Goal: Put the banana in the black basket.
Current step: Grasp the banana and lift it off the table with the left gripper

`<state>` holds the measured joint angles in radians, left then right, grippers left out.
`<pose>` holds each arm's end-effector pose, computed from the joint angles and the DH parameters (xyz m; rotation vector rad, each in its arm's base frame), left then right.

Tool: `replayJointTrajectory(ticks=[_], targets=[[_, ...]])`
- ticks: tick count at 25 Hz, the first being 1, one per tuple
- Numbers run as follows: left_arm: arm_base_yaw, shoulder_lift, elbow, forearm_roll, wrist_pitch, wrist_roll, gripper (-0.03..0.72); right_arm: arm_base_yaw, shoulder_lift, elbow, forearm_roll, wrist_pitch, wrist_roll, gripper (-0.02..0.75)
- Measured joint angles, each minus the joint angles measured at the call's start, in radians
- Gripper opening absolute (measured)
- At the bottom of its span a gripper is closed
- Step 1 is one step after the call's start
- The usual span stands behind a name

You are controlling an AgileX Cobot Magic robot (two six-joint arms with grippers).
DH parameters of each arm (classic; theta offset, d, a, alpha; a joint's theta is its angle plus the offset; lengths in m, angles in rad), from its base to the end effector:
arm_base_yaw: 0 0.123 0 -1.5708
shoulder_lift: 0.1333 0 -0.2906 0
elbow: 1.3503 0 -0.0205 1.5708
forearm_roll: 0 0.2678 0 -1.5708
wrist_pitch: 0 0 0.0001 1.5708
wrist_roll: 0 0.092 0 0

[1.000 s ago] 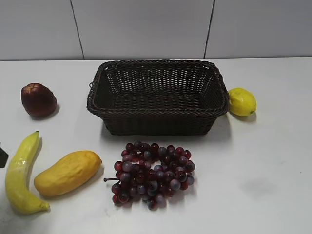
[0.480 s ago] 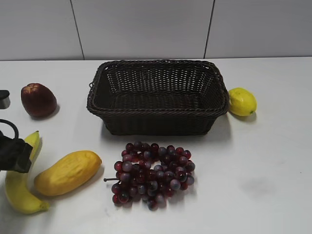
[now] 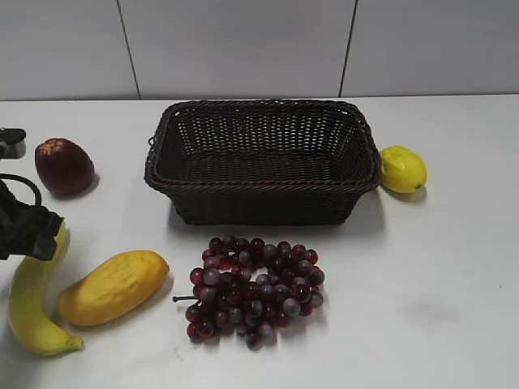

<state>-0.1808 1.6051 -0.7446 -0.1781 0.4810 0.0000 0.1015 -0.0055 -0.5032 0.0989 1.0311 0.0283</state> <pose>0.2775 -0.0584 0.1502 0.0509 2.8304 -0.1924 0.0043 0.0083 0.2887 -0.0768 2.0064 0.2006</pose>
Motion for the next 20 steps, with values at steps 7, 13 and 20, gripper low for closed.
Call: replayJointTrajectory(ticks=[7, 13, 20], targets=[[0.028, 0.008, 0.0, 0.008, 0.006, -0.008, 0.591, 0.0, 0.0, 0.0, 0.0, 0.0, 0.0, 0.519], [0.028, 0.074, 0.0, -0.012, 0.003, -0.008, 0.591, 0.0, 0.0, 0.0, 0.0, 0.0, 0.0, 0.519], [0.028, 0.109, 0.0, -0.015, -0.021, -0.008, 0.591, 0.0, 0.0, 0.0, 0.0, 0.0, 0.0, 0.519]])
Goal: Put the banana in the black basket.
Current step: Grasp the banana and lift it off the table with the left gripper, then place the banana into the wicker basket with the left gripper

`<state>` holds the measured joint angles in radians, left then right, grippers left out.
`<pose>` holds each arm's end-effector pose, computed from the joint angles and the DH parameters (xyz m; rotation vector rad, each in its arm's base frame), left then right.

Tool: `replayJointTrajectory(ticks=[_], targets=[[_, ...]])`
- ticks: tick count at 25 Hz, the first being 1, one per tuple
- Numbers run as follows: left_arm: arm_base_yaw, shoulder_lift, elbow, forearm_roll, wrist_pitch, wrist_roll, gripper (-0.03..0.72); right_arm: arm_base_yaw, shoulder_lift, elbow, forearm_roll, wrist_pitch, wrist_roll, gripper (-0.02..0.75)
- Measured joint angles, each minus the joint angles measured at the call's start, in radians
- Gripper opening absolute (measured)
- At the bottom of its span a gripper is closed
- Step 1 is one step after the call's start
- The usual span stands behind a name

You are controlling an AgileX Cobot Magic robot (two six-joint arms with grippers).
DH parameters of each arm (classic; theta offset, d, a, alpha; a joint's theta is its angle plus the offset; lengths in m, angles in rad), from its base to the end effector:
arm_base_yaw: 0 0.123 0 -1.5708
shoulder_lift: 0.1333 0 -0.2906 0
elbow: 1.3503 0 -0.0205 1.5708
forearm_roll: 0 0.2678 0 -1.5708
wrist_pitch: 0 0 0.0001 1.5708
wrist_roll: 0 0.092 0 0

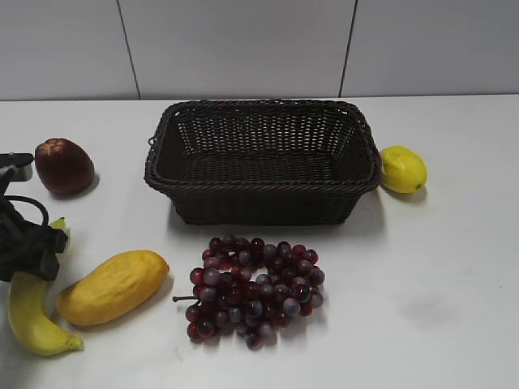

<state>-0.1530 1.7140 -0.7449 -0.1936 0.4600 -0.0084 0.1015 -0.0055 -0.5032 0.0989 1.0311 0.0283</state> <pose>0.2822 -0.0515 0.1197 -0.0279 2.9173 -0.1809 0.0043 0.0083 0.2887 -0.0768 2.0064 0.2006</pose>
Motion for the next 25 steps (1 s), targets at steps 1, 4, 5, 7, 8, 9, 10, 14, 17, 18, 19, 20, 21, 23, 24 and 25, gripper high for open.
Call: replayJointTrajectory(ticks=[1, 4, 5, 7, 8, 9, 10, 14, 17, 18, 19, 20, 21, 23, 24, 25], targets=[[0.0, 0.007, 0.0, -0.002, -0.001, 0.0, 0.591, 0.0, 0.0, 0.0, 0.0, 0.0, 0.0, 0.519], [0.0, 0.029, -0.001, -0.011, -0.005, 0.0, 0.591, 0.0, 0.0, 0.0, 0.0, 0.0, 0.0, 0.519], [0.0, 0.035, -0.001, -0.014, -0.005, 0.0, 0.591, 0.0, 0.0, 0.0, 0.0, 0.001, 0.0, 0.519], [0.0, 0.037, -0.001, -0.015, -0.004, 0.0, 0.591, 0.0, 0.0, 0.0, 0.0, 0.001, 0.0, 0.519], [0.0, 0.037, -0.001, -0.016, -0.004, 0.0, 0.589, 0.0, 0.0, 0.0, 0.0, 0.001, 0.0, 0.519], [0.0, 0.037, -0.001, -0.018, -0.004, 0.0, 0.581, 0.0, 0.0, 0.0, 0.0, 0.001, 0.0, 0.519], [0.0, 0.037, -0.001, -0.018, -0.004, 0.0, 0.562, 0.0, 0.0, 0.0, 0.0, 0.001, 0.0, 0.519], [0.0, 0.037, -0.001, -0.018, 0.008, -0.001, 0.403, 0.0, 0.0, 0.0, 0.0, 0.001, 0.0, 0.519], [0.0, 0.037, -0.002, -0.018, 0.011, -0.001, 0.403, 0.0, 0.0, 0.0, 0.0, 0.001, 0.0, 0.519], [0.0, 0.037, -0.002, -0.018, 0.013, -0.001, 0.403, 0.0, 0.0, 0.0, 0.0, 0.001, 0.0, 0.519], [0.0, 0.037, -0.004, -0.018, 0.02, -0.001, 0.403, 0.0, 0.0, 0.0, 0.0, 0.001, 0.0, 0.519], [0.0, 0.036, -0.007, -0.015, 0.03, -0.001, 0.403, 0.0, 0.0, 0.0, 0.0, 0.001, 0.0, 0.519], [0.0, 0.034, -0.013, -0.008, 0.044, -0.001, 0.403, 0.0, 0.0, 0.0, 0.0, 0.001, 0.0, 0.519], [0.0, 0.014, -0.036, 0.021, 0.097, -0.001, 0.403, 0.0, 0.0, 0.0, 0.0, 0.001, 0.0, 0.519], [0.0, 0.004, -0.06, 0.042, 0.126, -0.001, 0.403, 0.0, 0.0, 0.0, 0.0, 0.001, 0.0, 0.519], [0.0, -0.008, -0.092, 0.061, 0.165, -0.001, 0.403, 0.0, 0.0, 0.0, 0.0, 0.001, 0.0, 0.519]])
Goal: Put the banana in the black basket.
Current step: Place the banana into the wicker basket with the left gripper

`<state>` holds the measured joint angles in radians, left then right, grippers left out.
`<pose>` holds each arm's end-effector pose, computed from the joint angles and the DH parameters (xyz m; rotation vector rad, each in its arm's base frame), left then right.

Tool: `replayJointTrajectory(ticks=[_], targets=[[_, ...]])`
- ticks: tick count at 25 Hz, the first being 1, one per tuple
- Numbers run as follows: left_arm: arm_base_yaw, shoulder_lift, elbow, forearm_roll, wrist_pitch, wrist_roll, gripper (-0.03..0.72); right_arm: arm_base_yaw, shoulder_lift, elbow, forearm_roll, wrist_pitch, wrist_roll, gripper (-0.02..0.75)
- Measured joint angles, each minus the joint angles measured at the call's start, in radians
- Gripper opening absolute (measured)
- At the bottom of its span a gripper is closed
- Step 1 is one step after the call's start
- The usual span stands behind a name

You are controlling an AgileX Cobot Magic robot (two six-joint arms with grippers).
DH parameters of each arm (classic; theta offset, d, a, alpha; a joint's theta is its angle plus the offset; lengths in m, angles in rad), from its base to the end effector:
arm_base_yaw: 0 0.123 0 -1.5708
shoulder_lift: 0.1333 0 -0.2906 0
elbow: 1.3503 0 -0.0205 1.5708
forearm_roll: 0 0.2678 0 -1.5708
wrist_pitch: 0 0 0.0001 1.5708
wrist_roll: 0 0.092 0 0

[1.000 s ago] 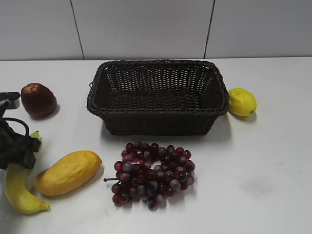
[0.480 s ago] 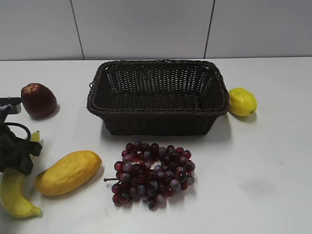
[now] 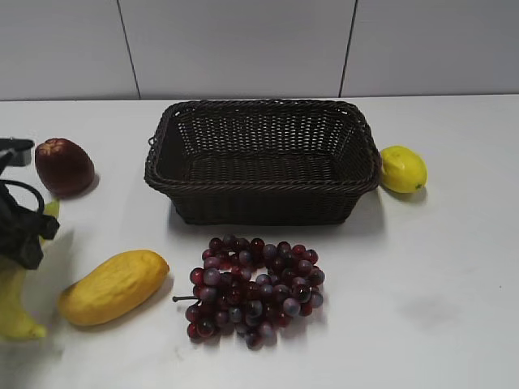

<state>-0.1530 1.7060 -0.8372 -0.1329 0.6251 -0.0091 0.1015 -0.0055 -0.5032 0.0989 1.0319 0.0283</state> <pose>0.2923 -0.0523 0.1387 0.0633 2.9810 -0.1486 0.0042 0.0083 0.2887 -0.0769 2.0072 0.2006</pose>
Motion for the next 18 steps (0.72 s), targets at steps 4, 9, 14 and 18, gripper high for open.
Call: replayJointTrajectory(ticks=[4, 9, 14, 18], targets=[[0.0, -0.025, -0.183, 0.054, 0.194, 0.053, 0.403, 0.0, 0.0, 0.0, 0.0, 0.0, 0.0, 0.519], [-0.002, -0.025, -0.438, 0.061, 0.332, 0.139, 0.403, 0.0, 0.0, 0.0, 0.0, 0.0, 0.0, 0.519], [-0.07, -0.025, -0.647, 0.067, 0.324, 0.226, 0.403, 0.0, 0.0, 0.0, 0.0, 0.0, 0.0, 0.519], [-0.173, -0.025, -0.729, 0.067, 0.22, 0.348, 0.403, 0.0, 0.0, 0.0, 0.0, 0.0, 0.0, 0.519]])
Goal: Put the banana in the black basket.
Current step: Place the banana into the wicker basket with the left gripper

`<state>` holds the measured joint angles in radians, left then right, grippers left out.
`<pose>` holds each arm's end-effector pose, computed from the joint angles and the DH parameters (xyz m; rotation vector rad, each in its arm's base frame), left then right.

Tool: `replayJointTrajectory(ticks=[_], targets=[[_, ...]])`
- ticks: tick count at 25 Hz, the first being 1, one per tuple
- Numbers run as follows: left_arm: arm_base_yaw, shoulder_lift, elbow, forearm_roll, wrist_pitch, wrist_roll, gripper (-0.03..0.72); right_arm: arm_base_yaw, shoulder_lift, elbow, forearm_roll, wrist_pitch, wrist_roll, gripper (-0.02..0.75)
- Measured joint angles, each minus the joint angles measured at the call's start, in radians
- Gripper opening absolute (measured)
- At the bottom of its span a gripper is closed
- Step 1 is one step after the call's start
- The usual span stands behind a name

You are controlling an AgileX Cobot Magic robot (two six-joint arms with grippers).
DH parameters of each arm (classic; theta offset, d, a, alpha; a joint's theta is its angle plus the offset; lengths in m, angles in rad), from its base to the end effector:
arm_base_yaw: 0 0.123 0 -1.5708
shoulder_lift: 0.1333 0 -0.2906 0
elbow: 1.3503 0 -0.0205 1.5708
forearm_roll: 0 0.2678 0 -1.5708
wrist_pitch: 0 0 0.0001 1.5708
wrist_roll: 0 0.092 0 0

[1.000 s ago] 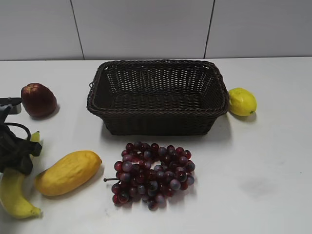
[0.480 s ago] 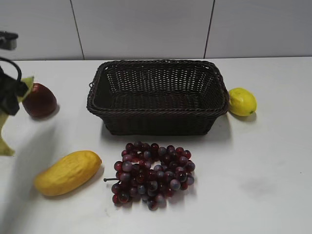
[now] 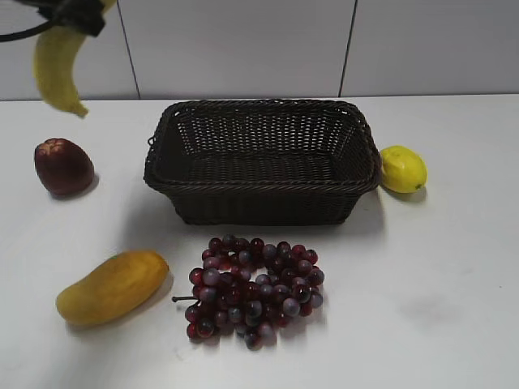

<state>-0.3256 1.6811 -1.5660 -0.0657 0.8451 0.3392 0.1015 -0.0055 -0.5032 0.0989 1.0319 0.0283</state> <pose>0.3751 -0.1314 0.3476 0.7673 2.3190 -0.0734 0.0042 0.0083 0.2887 -0.0769 2.0072 0.2006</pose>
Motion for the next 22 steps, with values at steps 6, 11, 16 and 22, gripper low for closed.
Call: replayJointTrajectory(ticks=[6, 11, 16, 22], targets=[[-0.151, 0.012, -0.017, 0.007, -0.243, 0.122, 0.403, 0.0, 0.0, 0.0, 0.0, 0.0, 0.0, 0.519], [-0.266, 0.082, -0.018, 0.103, -0.389, 0.219, 0.403, 0.0, 0.0, 0.0, 0.0, 0.0, 0.0, 0.519], [-0.353, 0.183, -0.018, 0.21, -0.453, 0.234, 0.403, 0.0, 0.0, 0.0, 0.0, 0.0, 0.0, 0.519], [-0.397, 0.301, -0.018, 0.347, -0.469, 0.236, 0.403, 0.0, 0.0, 0.0, 0.0, 0.0, 0.0, 0.519]])
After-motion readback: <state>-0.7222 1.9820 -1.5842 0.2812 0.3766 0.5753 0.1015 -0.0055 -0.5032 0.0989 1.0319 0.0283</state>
